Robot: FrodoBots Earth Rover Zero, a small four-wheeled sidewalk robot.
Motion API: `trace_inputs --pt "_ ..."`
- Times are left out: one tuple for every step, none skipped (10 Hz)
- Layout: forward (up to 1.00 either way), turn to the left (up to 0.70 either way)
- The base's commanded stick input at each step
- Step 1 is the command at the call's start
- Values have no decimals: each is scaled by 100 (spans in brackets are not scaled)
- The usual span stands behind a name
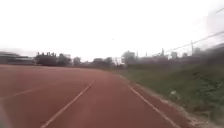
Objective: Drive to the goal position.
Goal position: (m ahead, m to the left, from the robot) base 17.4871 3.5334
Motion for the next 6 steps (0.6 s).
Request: trace_inputs --pt "70 7" --pt "70 0" --pt "70 0" --pt "70 6" --pt "70 4" --pt "70 3"
